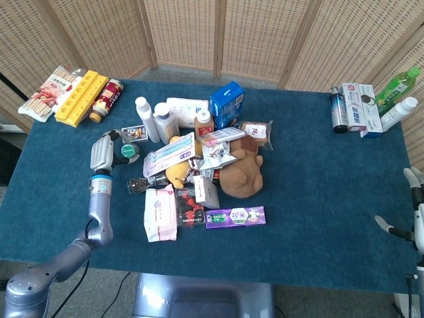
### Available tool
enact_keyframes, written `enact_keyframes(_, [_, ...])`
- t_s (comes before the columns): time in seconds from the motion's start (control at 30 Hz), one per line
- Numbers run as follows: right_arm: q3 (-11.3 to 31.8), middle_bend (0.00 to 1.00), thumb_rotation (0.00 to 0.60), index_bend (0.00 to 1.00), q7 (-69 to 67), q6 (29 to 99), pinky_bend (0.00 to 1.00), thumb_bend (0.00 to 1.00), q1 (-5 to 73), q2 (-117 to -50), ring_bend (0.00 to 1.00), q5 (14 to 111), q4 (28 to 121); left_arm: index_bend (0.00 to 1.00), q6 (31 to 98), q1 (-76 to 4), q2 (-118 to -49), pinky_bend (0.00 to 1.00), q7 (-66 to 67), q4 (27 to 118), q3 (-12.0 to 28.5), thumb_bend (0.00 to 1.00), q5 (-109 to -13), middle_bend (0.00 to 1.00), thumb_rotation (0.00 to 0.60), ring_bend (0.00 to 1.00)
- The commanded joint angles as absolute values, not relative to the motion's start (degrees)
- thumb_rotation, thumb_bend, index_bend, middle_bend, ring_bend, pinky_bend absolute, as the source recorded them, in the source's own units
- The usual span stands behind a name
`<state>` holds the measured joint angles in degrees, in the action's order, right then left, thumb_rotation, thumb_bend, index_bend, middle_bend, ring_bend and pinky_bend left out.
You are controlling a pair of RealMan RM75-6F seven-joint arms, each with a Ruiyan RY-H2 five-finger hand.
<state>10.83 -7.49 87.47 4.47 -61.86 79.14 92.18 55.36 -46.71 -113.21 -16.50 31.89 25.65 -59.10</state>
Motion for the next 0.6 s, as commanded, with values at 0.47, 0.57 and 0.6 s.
enact_keyframes(0.47, [10.5, 0.0, 0.6, 0.0, -7.1, 88.0, 0.0, 0.0, 4.3, -61.8, 0.0, 80.2, 93.3, 0.83, 66.0, -44.6, -108.2, 0.64, -15.2, 41.6, 27.6, 0.04, -61.7, 0.74, 0.6, 0.58])
enact_keyframes(0.57, [10.3, 0.0, 0.6, 0.0, -6.9, 88.0, 0.0, 0.0, 4.3, -61.8, 0.0, 80.5, 93.5, 0.83, 68.4, -42.1, -103.7, 0.64, -11.8, 51.0, 28.1, 0.04, -61.3, 0.73, 0.6, 0.58])
enact_keyframes(0.6, [10.3, 0.0, 0.6, 0.0, -6.8, 88.0, 0.0, 0.0, 4.3, -61.8, 0.0, 80.7, 93.6, 0.83, 69.0, -41.3, -102.2, 0.64, -10.4, 54.3, 28.2, 0.04, -61.0, 0.73, 0.6, 0.58])
